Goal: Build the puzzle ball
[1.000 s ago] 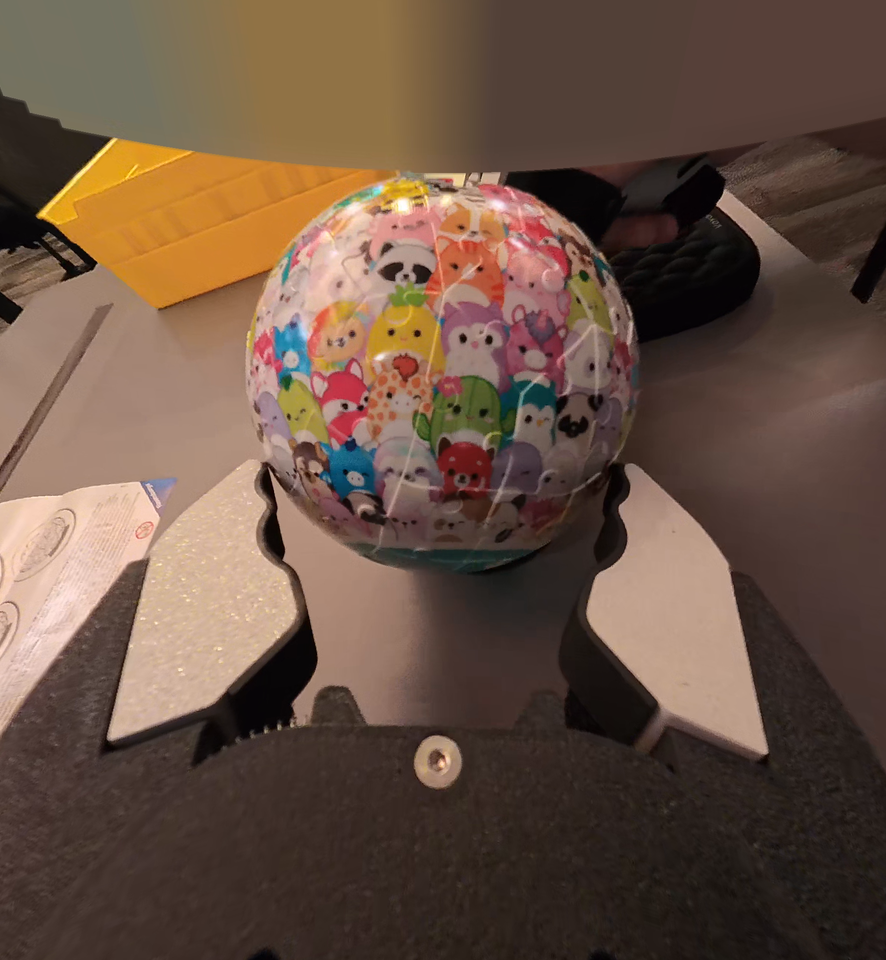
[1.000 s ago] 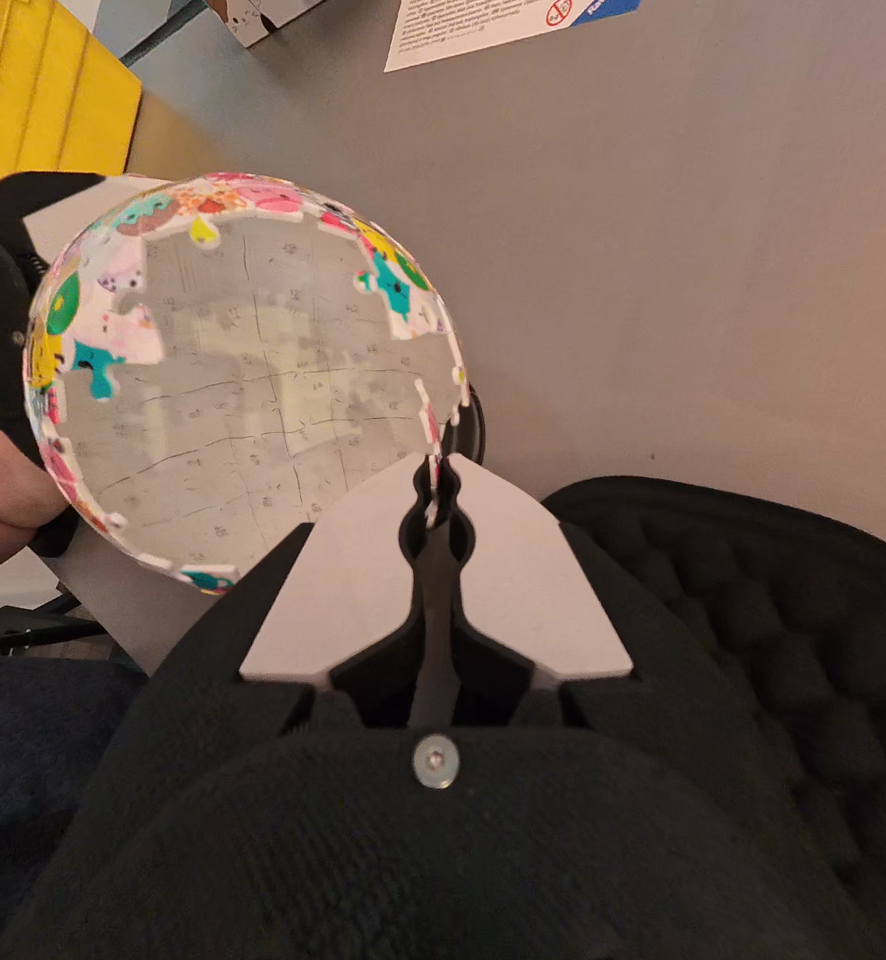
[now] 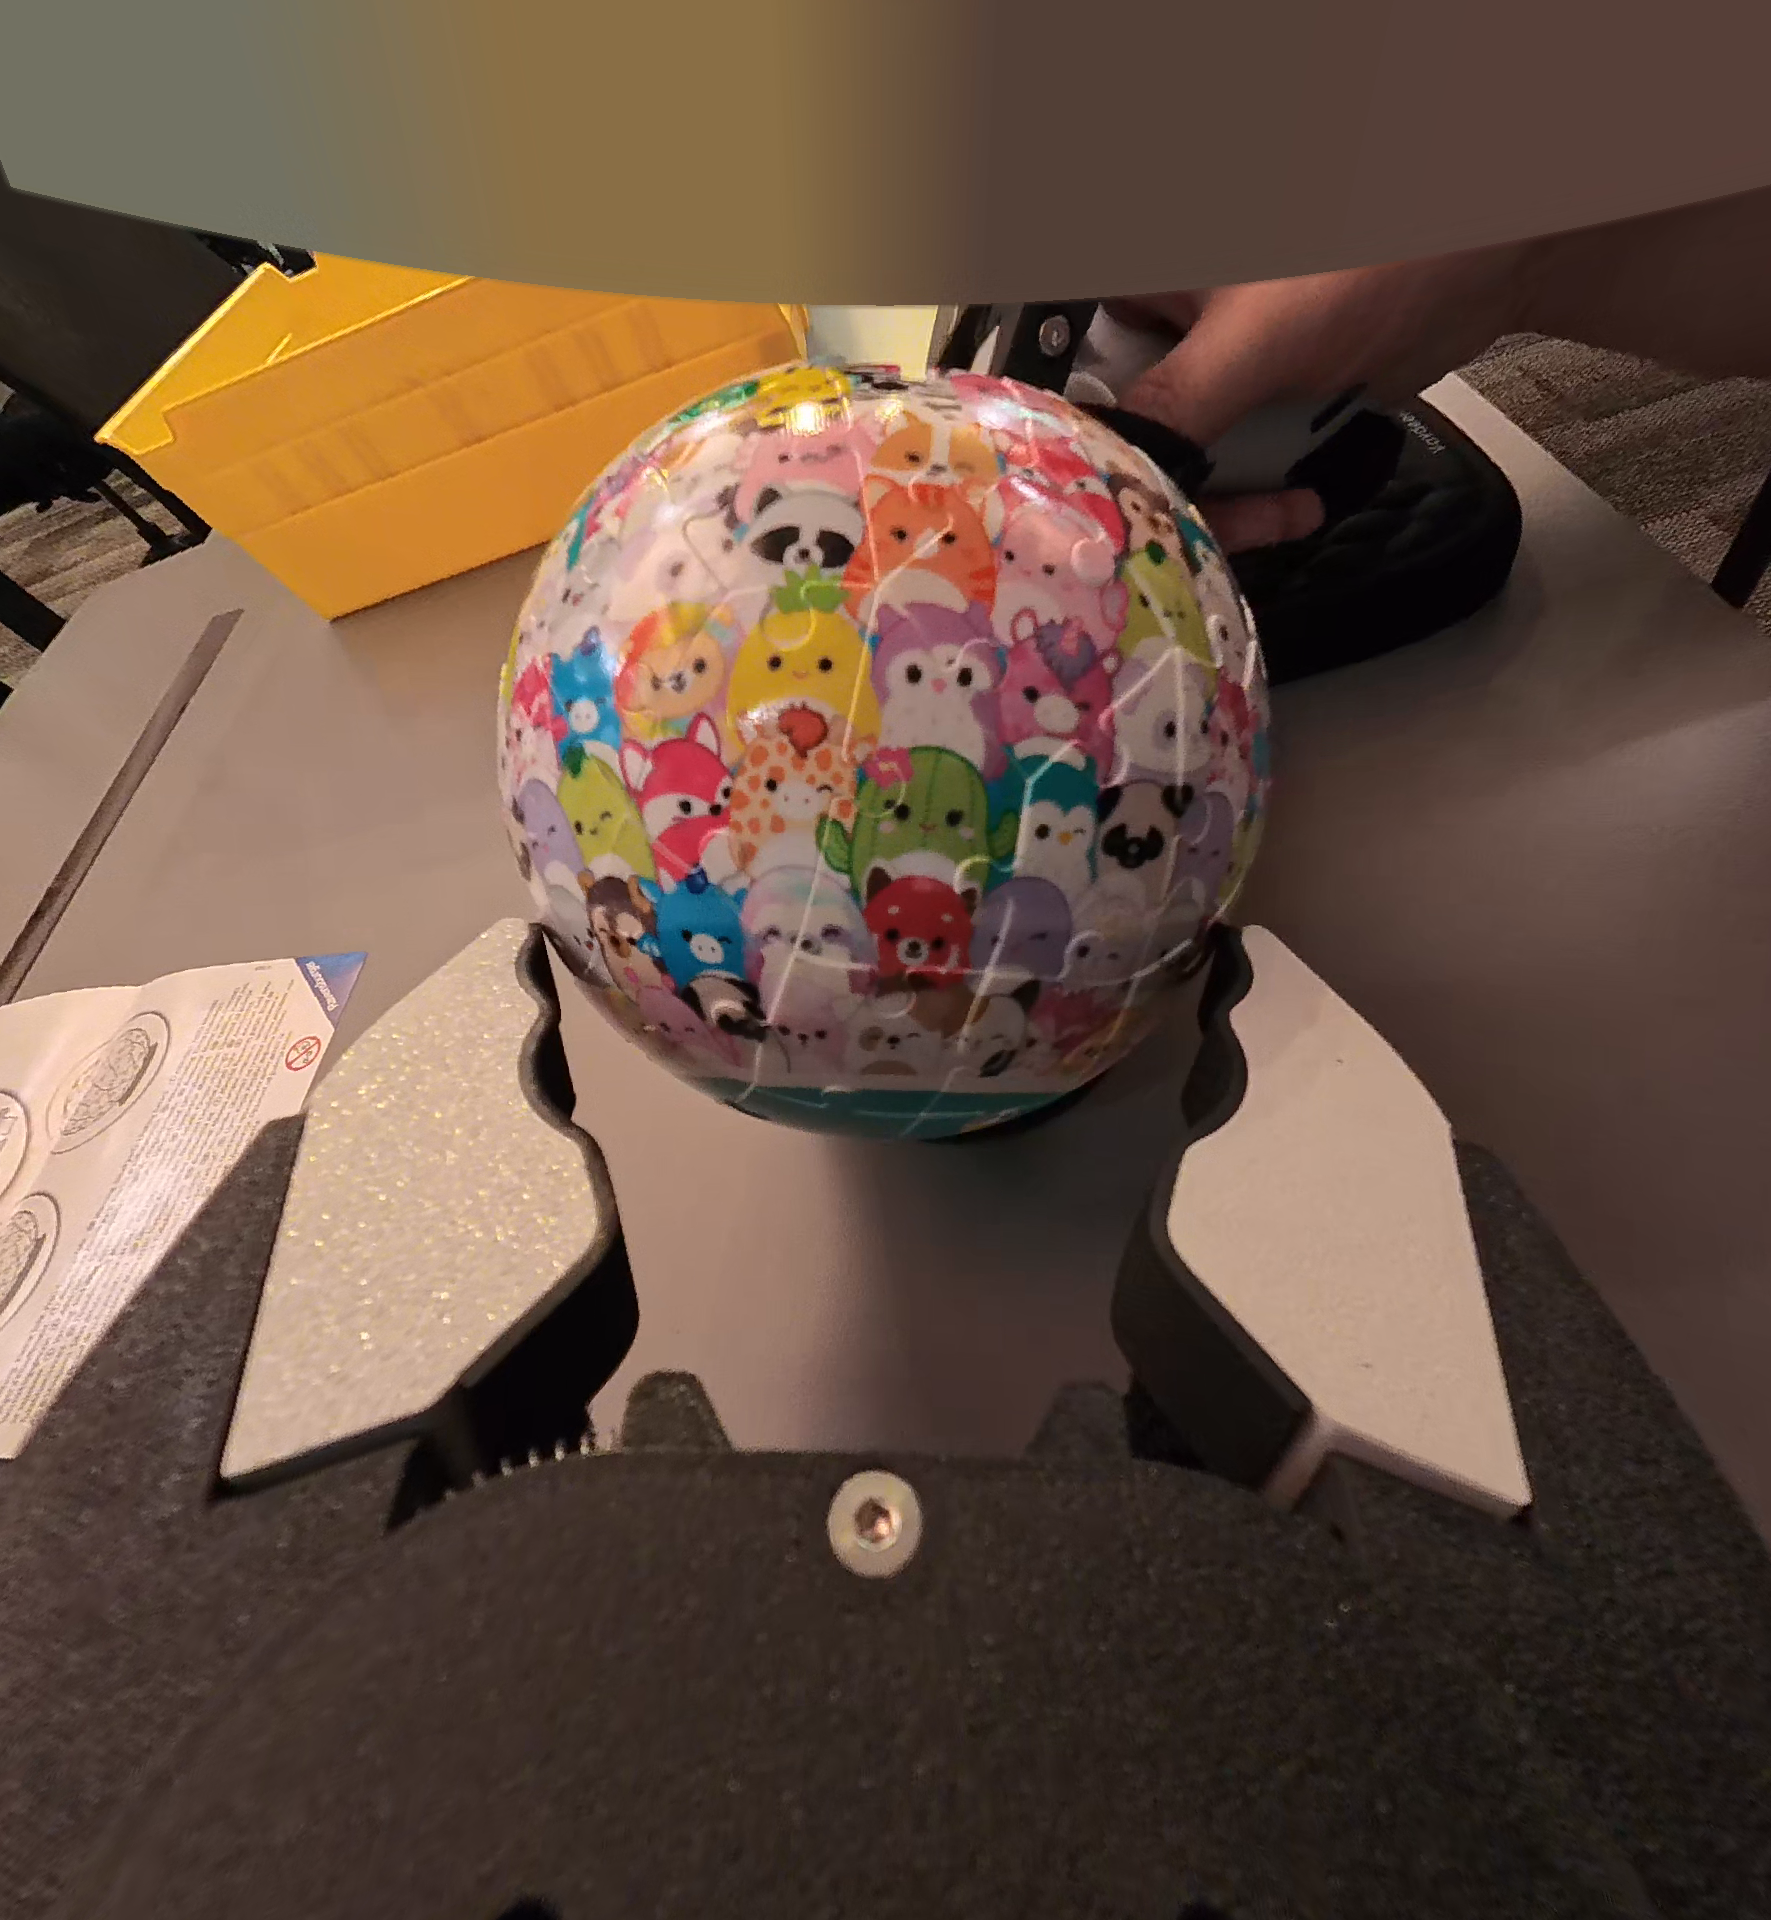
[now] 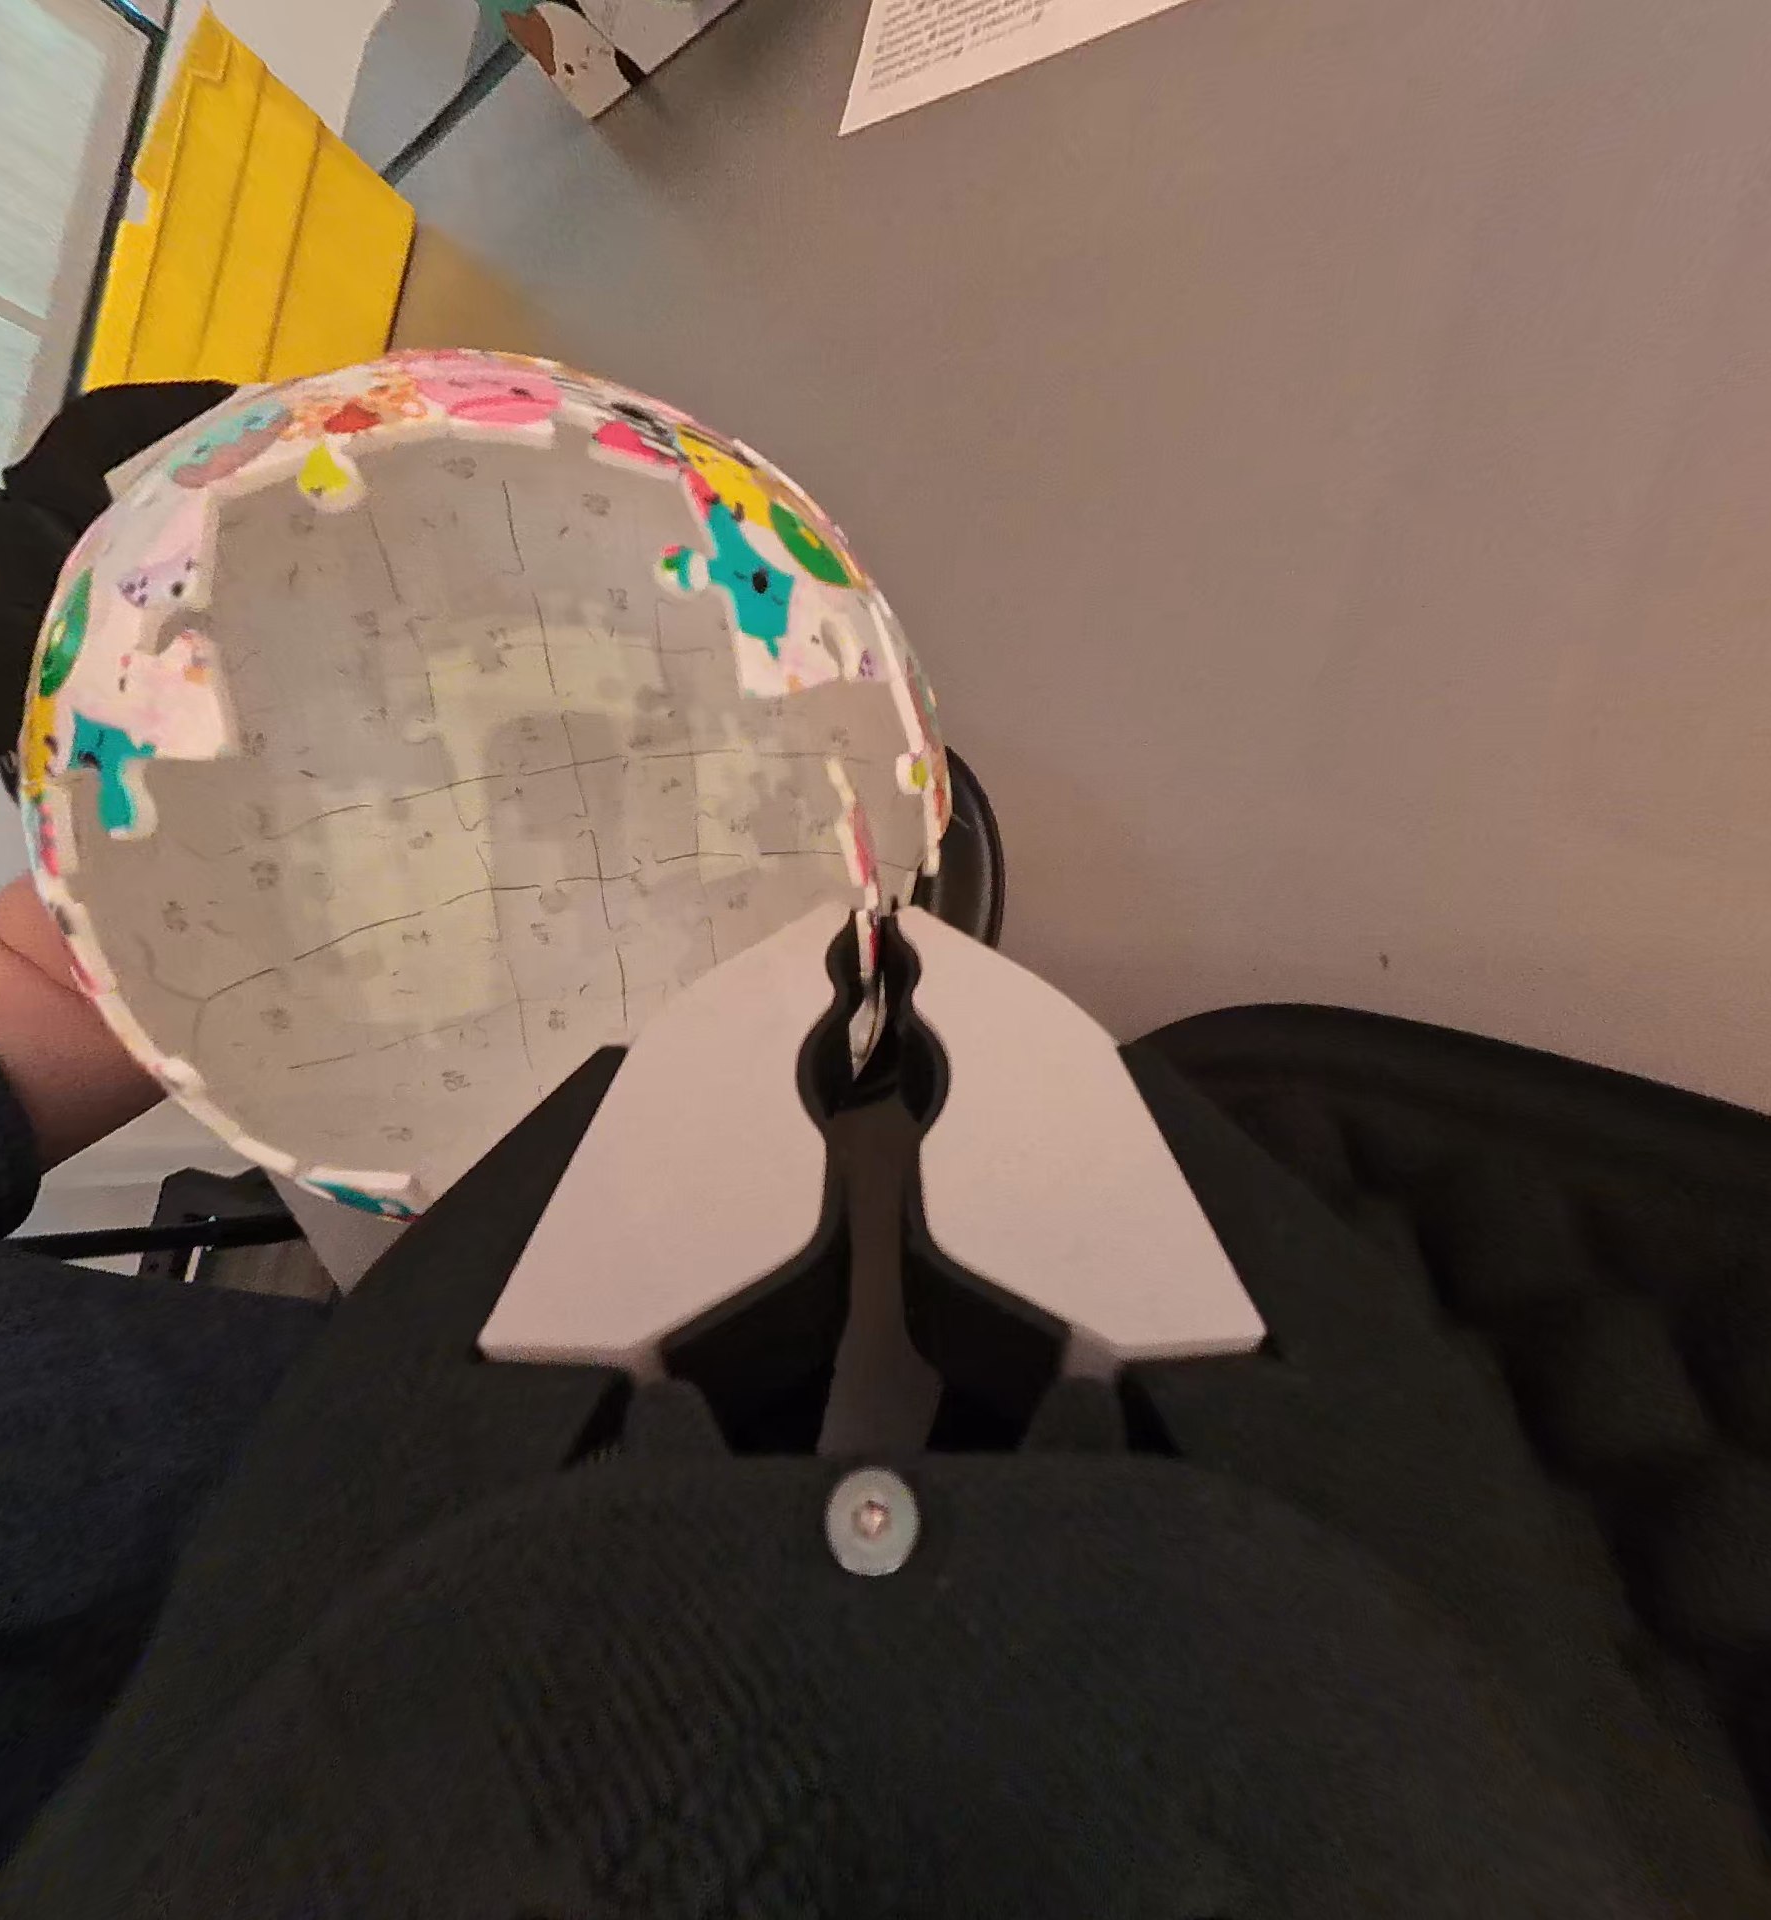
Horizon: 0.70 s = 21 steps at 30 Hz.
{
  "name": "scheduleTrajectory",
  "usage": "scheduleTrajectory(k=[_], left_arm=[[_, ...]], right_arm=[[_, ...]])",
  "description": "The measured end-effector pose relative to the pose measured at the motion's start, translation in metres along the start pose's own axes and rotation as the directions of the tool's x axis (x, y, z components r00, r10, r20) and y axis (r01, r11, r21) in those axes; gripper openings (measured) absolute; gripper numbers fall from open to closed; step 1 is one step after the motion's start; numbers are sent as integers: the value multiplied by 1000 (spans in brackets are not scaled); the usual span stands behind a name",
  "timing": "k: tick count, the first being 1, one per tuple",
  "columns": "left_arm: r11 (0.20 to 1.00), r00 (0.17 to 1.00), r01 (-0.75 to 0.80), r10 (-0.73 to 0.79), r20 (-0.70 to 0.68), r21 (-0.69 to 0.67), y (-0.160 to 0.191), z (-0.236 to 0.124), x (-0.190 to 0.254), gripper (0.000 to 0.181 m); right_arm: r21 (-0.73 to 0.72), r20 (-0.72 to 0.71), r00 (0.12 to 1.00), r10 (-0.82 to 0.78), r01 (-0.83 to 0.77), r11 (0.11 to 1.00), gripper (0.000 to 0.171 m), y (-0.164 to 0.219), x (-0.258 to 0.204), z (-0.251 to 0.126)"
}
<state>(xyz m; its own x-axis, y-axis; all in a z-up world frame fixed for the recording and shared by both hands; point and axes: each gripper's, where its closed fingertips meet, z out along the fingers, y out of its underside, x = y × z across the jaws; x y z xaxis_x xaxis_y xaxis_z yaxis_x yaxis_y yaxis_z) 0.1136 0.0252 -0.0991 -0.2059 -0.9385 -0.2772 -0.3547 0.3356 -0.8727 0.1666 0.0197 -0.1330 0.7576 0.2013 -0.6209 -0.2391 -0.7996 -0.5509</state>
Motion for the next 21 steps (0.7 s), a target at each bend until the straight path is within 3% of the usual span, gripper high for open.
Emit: scheduleTrajectory(k=[6, 21], left_arm=[[1000, 1000, -6, 6, 5, -2, 0, -1, 0, 116], [1000, 1000, -13, 13, 4, -1, -1, -1, 0, 116]], right_arm=[[-27, -90, 994, -59, 57, 998, 4, 1, 4, 0], [-109, -38, 997, -73, 68, 992, 4, 5, 1, 3]])
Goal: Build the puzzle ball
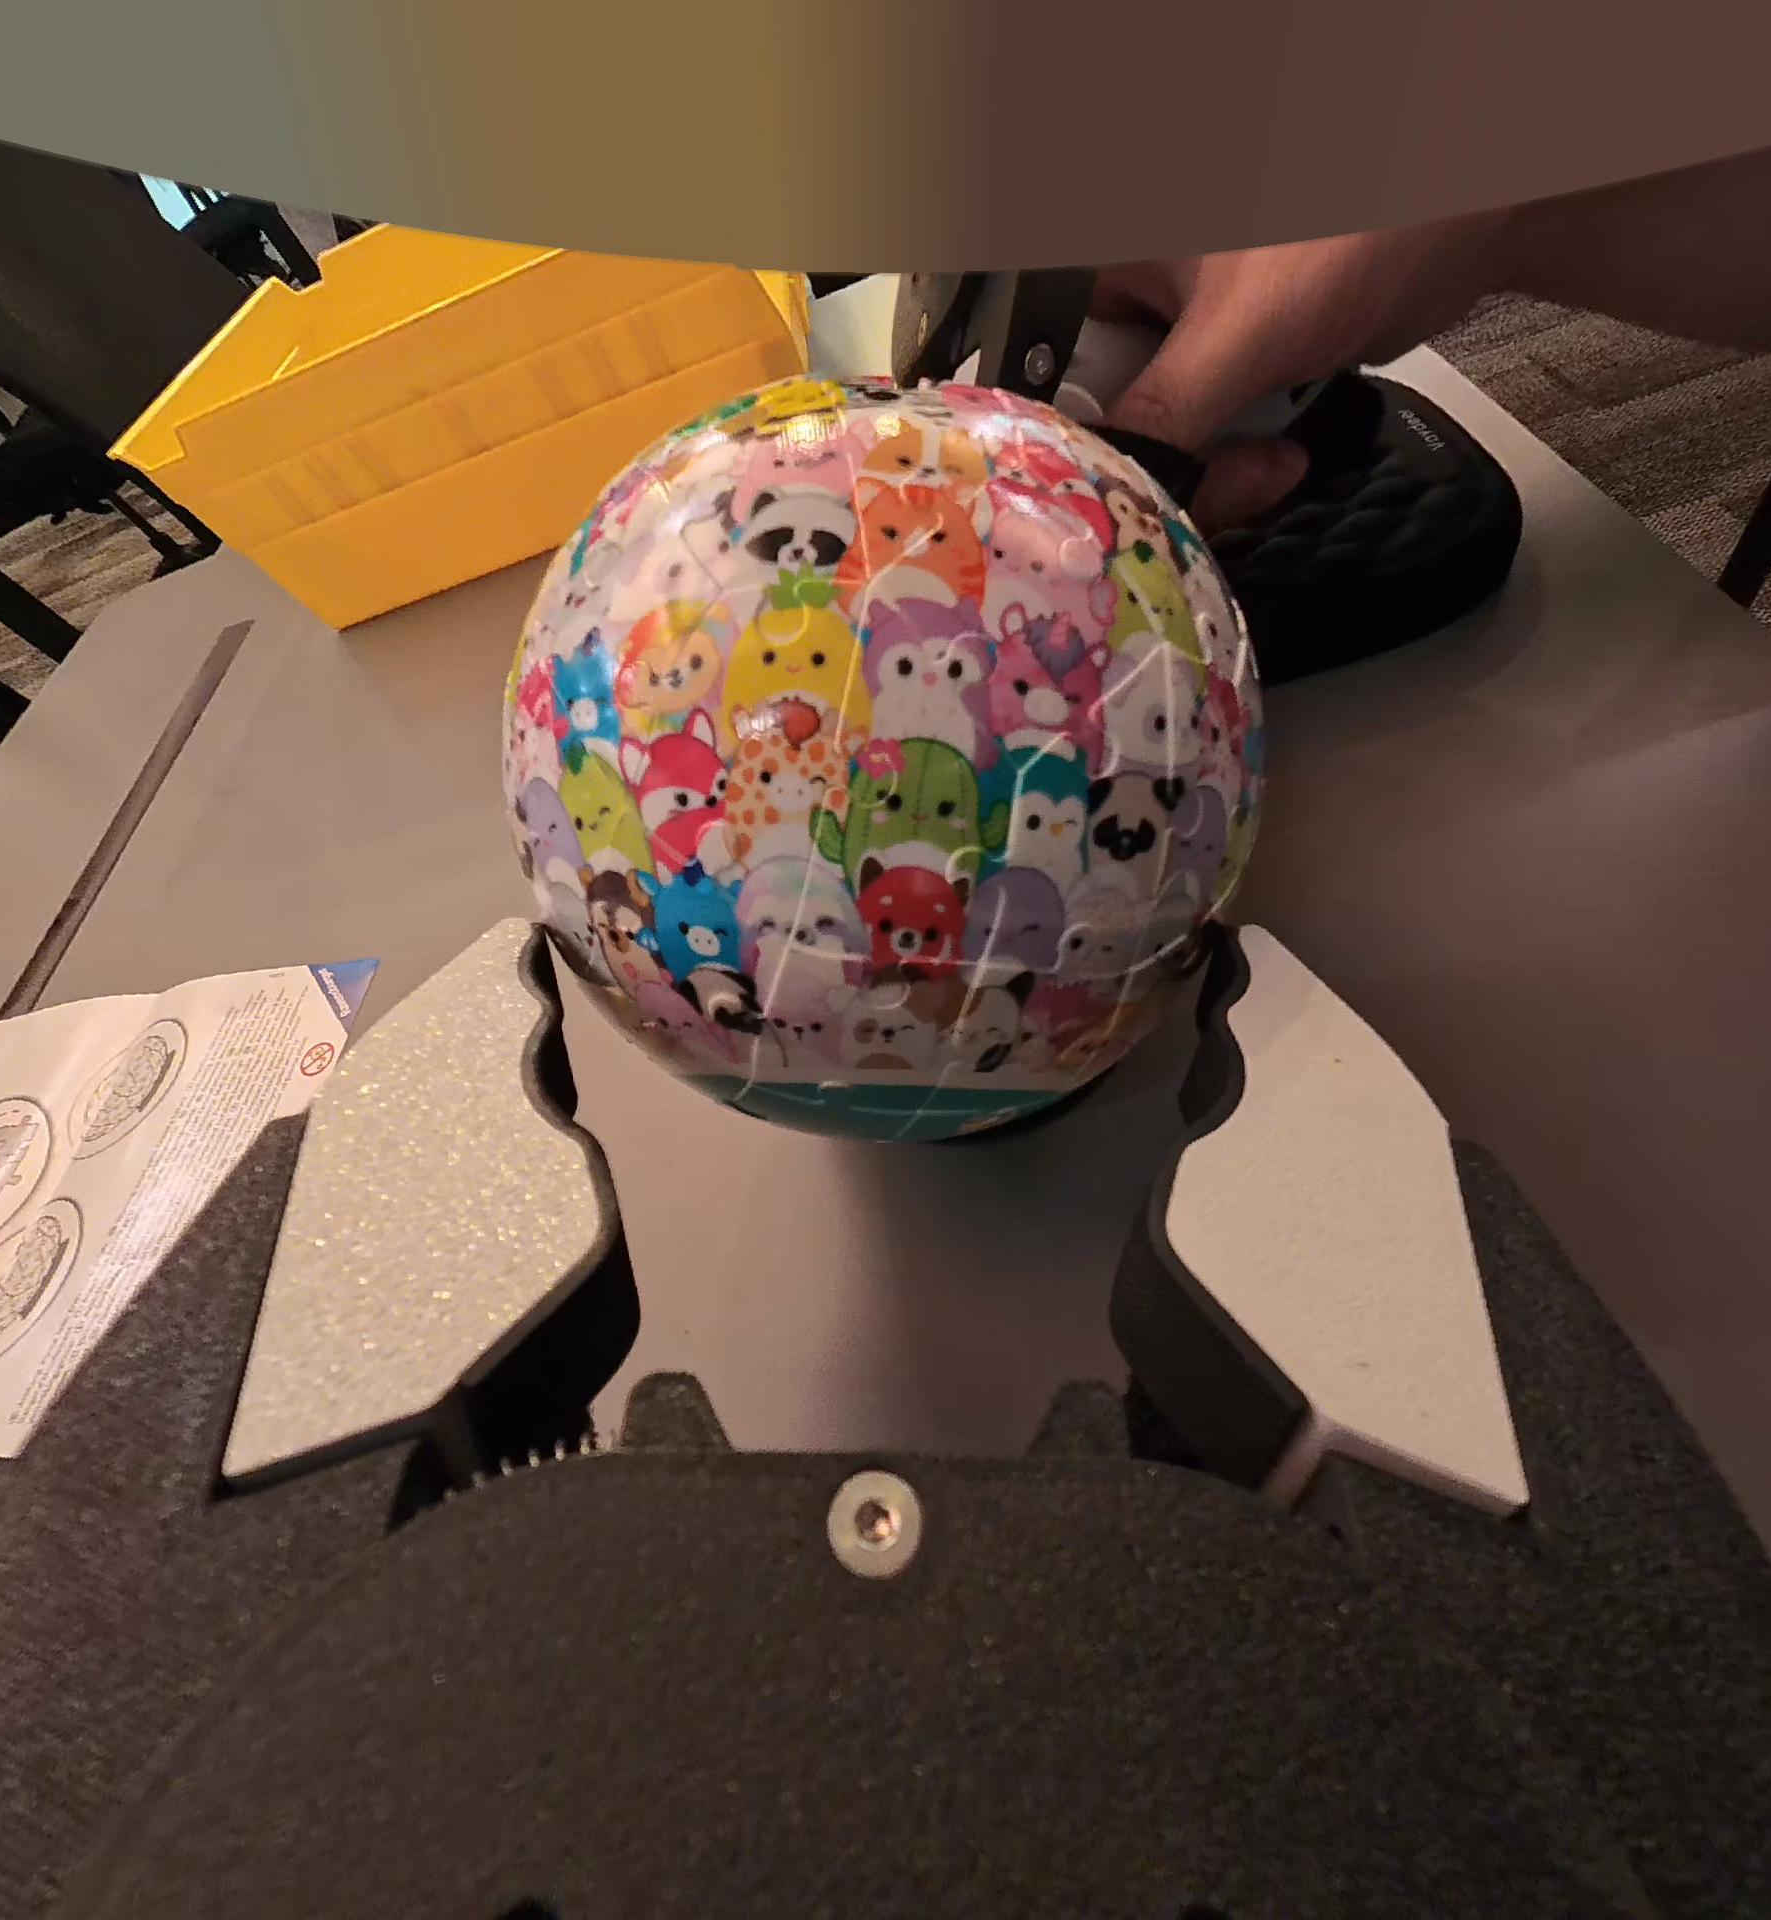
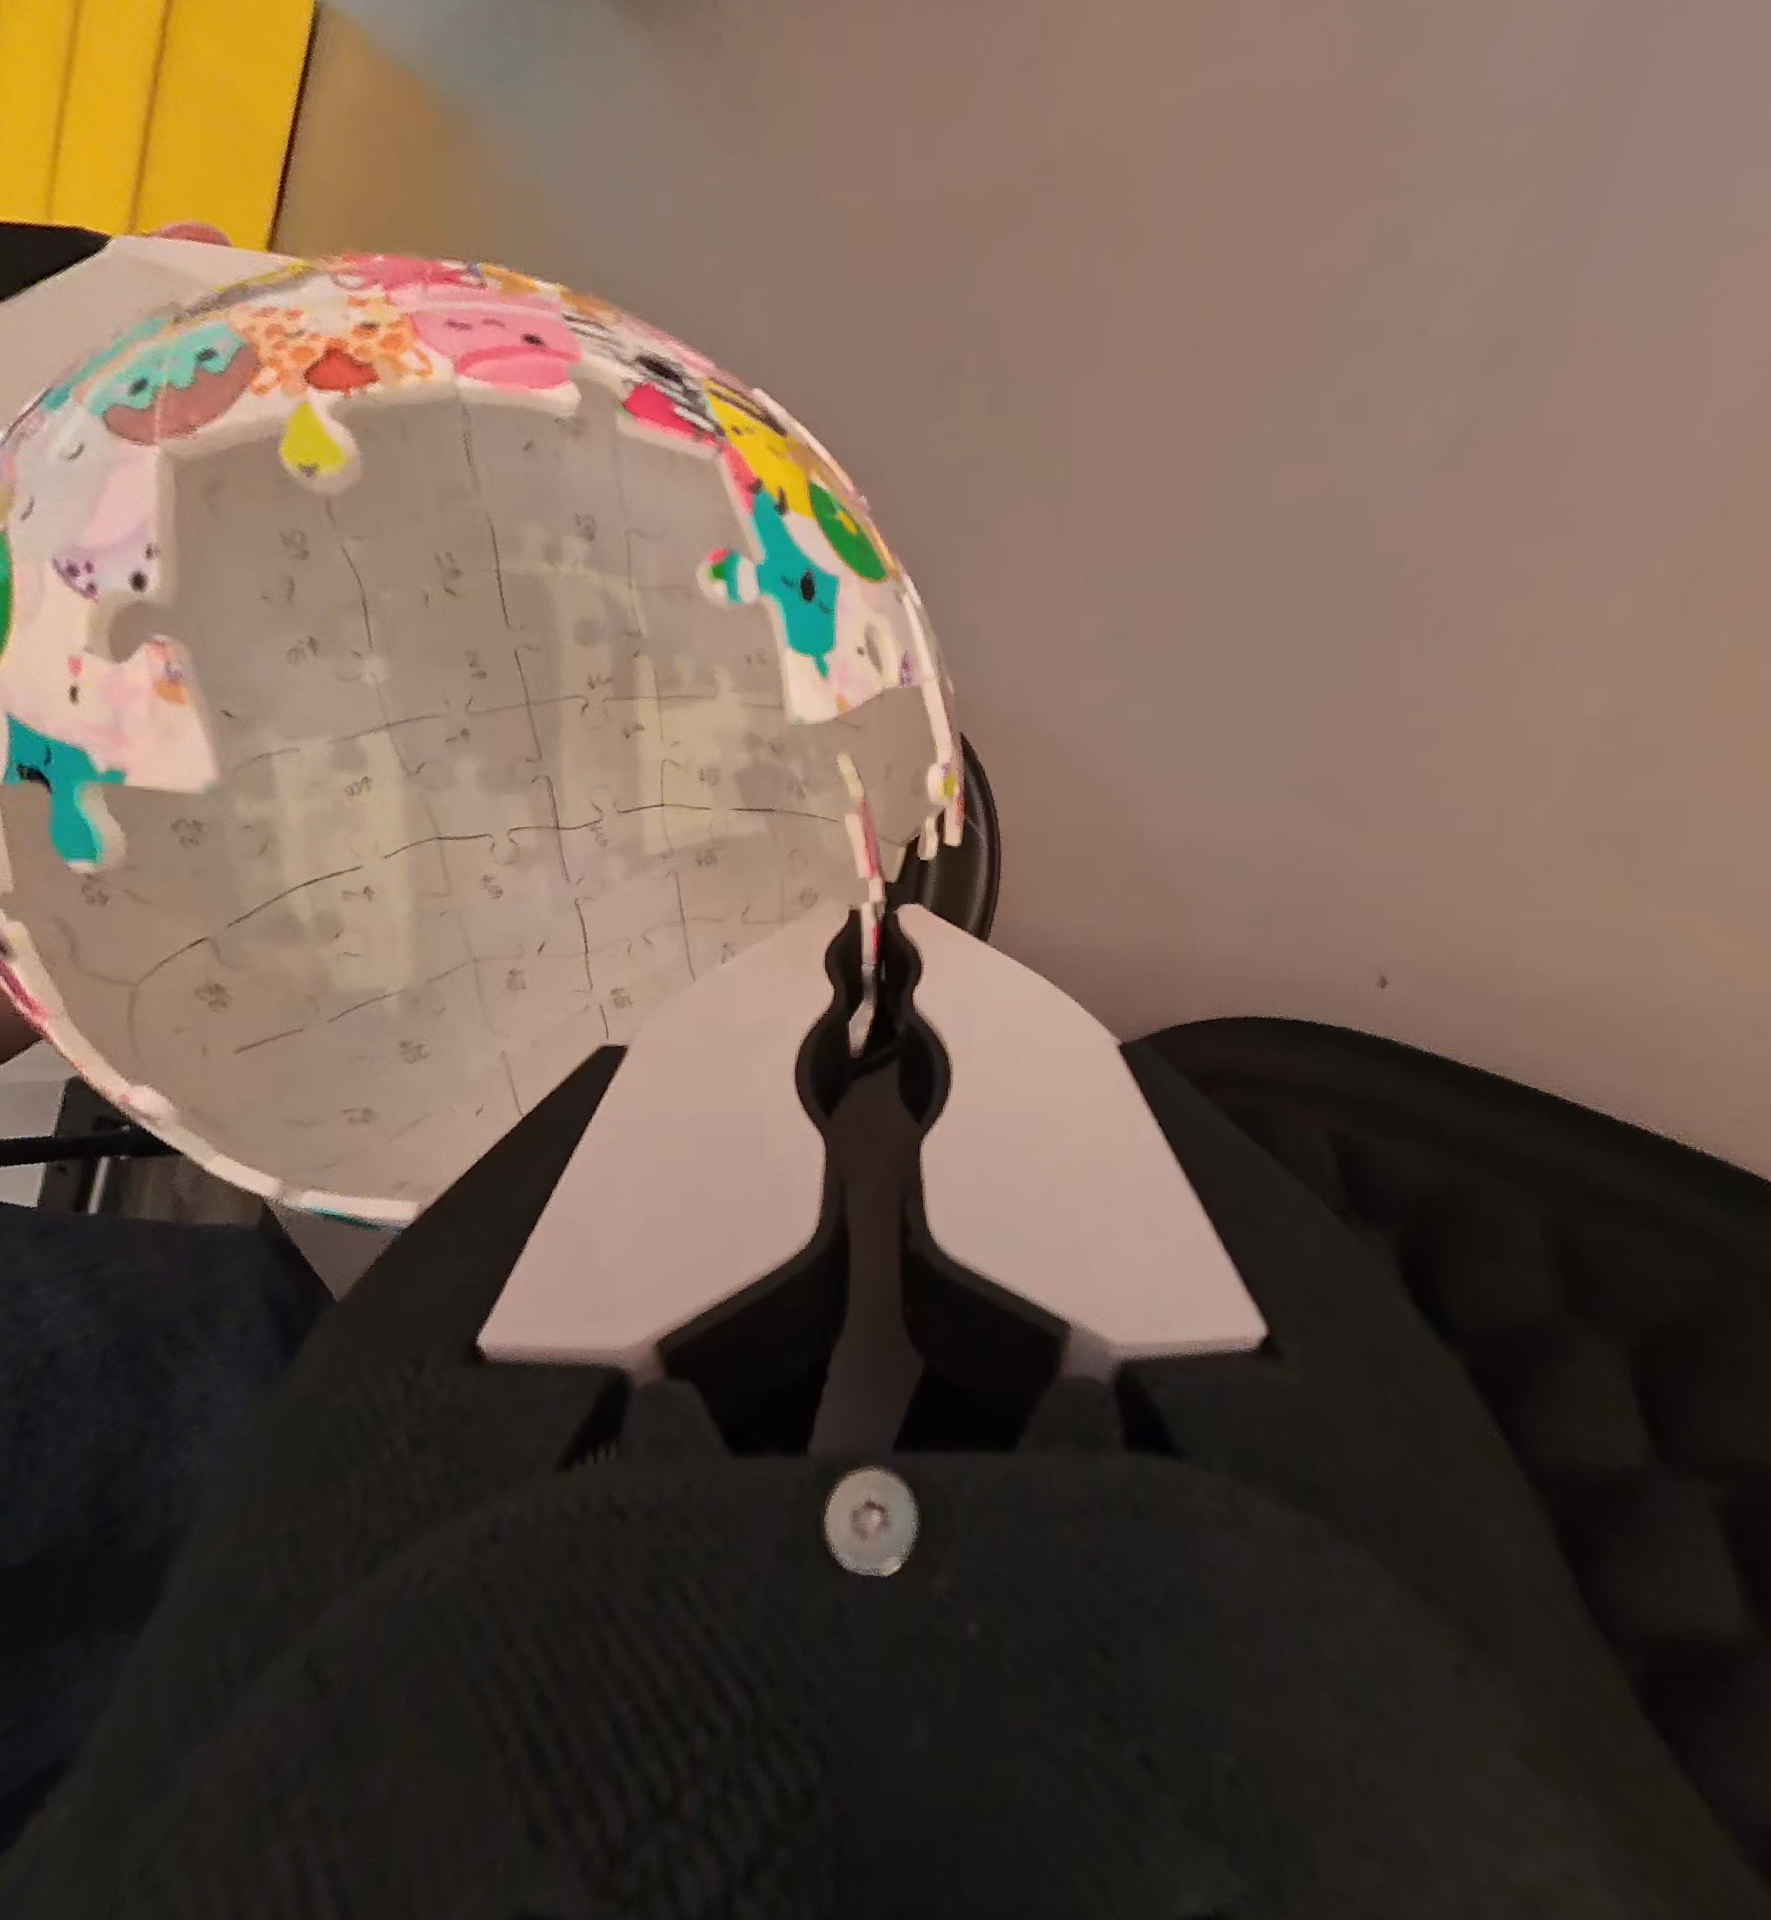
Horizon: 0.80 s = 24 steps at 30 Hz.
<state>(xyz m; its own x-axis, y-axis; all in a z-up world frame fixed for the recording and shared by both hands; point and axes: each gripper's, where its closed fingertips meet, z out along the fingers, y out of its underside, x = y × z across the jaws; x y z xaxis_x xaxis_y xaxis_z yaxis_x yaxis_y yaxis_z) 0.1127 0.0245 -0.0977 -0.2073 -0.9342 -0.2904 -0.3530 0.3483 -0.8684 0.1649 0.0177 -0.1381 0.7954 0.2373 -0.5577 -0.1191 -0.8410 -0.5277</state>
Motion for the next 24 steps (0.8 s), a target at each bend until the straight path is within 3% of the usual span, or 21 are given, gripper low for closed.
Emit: scheduleTrajectory(k=[9, 24], left_arm=[[1000, 1000, 2, -2, -2, 1, 0, 0, 1, 116], [999, 999, 31, -31, 7, 24, -4, -8, -2, 116]], right_arm=[[-14, -51, 998, -32, 31, 999, 5, 0, 4, -3], [115, 73, 993, 90, -98, 989, 4, -3, -2, -29]])
